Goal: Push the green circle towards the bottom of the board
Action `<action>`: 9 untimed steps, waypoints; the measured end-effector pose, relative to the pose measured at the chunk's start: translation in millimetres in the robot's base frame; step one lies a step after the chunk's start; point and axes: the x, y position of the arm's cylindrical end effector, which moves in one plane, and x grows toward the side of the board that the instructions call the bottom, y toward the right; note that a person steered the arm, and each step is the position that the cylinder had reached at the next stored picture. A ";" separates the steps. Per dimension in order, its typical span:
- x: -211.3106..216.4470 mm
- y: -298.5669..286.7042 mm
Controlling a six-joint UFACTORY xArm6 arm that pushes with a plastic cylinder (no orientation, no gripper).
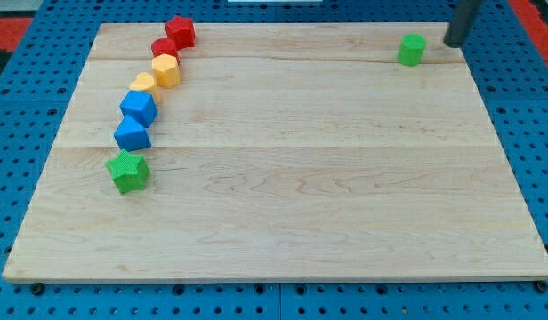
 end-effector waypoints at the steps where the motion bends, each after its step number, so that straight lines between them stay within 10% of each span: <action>1: 21.6 -58.3; 5: 139.3 -317.4; 7: 259.1 -323.2; 9: 283.6 -307.8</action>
